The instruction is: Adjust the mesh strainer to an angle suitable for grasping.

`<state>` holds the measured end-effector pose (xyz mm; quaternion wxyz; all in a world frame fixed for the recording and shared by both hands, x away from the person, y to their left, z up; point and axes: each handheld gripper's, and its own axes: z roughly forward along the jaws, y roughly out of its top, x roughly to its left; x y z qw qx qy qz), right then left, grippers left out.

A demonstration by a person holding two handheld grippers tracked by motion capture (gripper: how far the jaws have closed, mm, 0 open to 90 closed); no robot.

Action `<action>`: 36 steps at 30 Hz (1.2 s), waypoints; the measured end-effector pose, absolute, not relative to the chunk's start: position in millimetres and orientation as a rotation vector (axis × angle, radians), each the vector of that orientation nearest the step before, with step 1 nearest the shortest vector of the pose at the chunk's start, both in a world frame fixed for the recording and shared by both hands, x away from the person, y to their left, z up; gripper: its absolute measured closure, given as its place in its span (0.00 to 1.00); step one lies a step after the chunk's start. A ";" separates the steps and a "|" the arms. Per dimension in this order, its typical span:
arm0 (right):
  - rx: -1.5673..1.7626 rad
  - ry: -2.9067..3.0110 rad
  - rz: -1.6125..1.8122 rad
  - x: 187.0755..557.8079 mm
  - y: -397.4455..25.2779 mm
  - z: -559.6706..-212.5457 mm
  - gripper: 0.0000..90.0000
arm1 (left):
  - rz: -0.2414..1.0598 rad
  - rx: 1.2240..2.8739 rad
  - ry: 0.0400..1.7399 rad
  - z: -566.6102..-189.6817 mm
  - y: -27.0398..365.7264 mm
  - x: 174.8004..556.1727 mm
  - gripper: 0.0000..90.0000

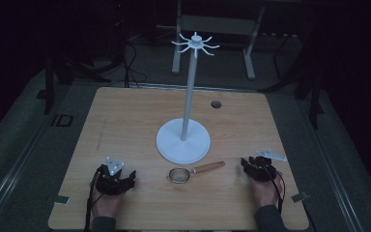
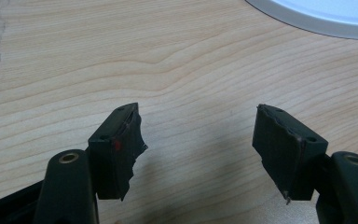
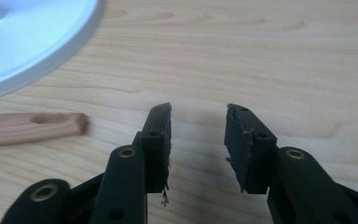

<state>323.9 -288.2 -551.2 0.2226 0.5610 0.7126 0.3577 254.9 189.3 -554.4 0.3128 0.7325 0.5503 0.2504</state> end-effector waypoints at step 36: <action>1.573 2.213 1.238 336.3 -235.3 -551.0 0.93 | 0.678 1.950 1.387 -552.4 183.2 252.6 0.37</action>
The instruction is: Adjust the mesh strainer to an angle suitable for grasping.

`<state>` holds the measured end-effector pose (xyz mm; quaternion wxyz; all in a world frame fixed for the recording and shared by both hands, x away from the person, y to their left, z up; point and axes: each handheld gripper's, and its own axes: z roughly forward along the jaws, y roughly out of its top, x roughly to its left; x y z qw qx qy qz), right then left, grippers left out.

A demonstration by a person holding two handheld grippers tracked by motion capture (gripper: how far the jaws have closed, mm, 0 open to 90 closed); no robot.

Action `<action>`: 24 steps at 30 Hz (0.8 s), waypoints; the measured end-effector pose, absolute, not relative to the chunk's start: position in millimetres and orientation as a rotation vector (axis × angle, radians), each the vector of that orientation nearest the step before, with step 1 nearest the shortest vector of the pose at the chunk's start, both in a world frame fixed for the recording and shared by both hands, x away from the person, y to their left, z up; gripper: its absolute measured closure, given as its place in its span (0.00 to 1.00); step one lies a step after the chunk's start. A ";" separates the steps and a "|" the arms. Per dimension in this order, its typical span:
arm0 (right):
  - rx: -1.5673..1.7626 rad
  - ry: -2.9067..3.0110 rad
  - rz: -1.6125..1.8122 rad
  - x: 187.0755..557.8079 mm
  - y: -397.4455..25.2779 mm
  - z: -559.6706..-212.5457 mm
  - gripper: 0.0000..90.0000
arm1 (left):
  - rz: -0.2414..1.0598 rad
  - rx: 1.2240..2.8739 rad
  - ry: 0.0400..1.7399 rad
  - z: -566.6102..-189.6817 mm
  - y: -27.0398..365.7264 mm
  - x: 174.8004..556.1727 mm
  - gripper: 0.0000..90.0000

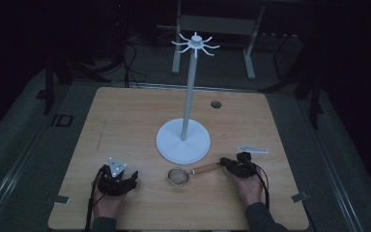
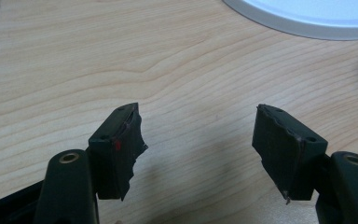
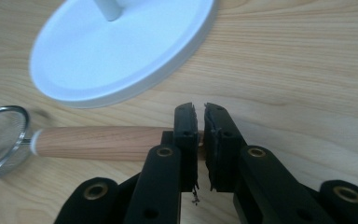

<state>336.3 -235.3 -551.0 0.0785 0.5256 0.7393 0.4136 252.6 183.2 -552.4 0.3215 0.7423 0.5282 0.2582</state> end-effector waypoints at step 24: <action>1.368 2.320 1.257 314.9 -173.4 -553.6 0.87 | 0.680 1.942 1.364 -549.7 183.5 251.1 0.38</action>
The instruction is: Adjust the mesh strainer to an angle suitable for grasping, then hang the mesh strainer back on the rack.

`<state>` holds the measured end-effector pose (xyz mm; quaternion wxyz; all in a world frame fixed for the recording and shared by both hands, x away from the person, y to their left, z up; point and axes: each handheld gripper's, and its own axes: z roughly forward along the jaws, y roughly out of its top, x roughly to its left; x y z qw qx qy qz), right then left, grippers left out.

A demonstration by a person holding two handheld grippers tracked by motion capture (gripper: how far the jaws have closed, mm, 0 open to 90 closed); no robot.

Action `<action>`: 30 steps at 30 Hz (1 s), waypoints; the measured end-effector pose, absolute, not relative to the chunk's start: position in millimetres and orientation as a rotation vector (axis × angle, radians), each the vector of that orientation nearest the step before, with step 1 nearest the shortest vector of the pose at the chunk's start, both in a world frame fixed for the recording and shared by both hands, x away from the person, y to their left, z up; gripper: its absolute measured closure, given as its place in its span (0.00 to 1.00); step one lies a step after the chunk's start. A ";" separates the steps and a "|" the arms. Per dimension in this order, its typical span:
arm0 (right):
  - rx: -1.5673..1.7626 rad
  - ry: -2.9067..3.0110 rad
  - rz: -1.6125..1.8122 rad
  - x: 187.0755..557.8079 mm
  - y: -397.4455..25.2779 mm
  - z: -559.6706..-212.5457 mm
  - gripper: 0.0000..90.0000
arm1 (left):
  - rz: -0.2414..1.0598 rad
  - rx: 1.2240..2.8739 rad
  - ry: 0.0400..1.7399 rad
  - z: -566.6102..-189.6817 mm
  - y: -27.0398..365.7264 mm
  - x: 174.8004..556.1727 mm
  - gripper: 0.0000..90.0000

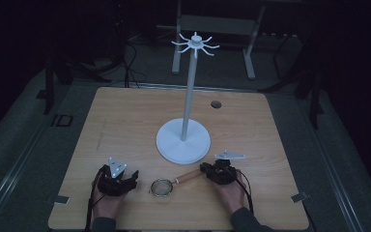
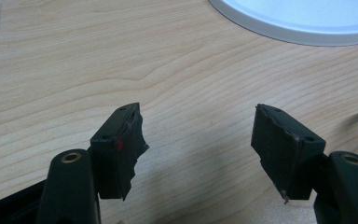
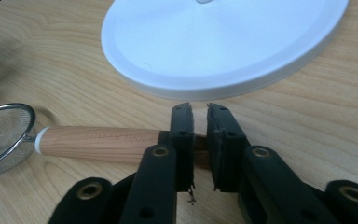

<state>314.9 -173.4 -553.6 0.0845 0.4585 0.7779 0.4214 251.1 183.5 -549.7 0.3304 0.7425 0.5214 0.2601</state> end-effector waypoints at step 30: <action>1.314 2.135 1.099 317.7 -216.2 -530.7 0.56 | 0.563 2.065 1.218 -539.6 167.0 247.8 0.42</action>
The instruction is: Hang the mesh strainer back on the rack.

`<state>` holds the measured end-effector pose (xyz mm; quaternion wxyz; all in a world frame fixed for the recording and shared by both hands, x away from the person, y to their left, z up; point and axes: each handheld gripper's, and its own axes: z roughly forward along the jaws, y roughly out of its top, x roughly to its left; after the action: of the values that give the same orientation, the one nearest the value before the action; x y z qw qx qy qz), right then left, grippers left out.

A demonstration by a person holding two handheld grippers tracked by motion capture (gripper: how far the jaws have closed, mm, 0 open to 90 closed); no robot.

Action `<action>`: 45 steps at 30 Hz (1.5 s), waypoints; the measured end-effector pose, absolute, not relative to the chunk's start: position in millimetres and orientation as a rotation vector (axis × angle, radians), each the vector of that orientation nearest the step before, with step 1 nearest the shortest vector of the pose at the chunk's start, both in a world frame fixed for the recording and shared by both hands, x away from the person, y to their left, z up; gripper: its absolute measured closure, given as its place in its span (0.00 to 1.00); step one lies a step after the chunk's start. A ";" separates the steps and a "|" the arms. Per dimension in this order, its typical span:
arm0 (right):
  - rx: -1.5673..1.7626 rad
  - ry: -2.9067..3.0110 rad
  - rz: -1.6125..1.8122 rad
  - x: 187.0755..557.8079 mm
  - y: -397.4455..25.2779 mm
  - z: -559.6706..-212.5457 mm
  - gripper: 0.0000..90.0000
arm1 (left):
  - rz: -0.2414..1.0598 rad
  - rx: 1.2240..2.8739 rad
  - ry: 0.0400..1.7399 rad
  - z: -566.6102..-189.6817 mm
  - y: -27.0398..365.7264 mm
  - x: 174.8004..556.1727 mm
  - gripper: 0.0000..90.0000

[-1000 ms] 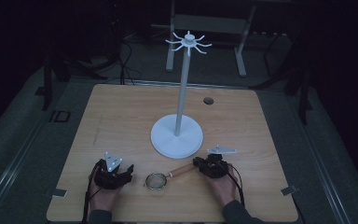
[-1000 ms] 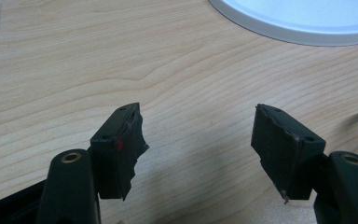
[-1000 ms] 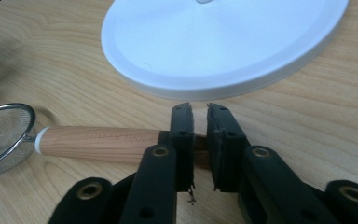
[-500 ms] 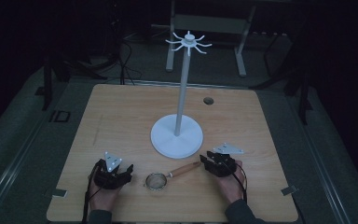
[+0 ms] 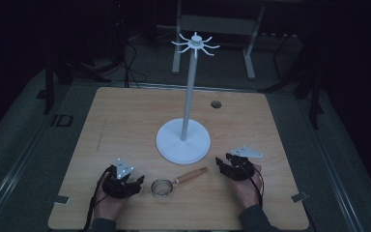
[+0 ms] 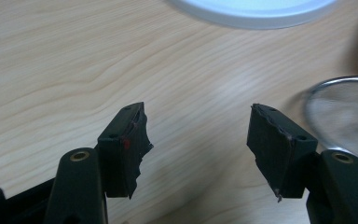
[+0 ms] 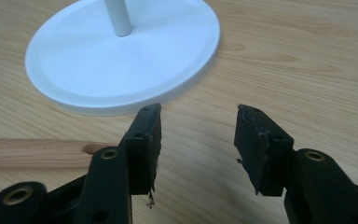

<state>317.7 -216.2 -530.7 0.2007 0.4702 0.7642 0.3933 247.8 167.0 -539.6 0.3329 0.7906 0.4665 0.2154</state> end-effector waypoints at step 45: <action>1.264 2.077 1.030 319.4 -263.8 -512.5 0.61 | 0.323 2.310 1.047 -468.3 102.4 300.7 0.56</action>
<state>319.4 -263.8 -512.5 0.2478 0.4638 0.7620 0.3780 300.7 102.4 -468.3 0.2884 0.8652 0.3921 0.1210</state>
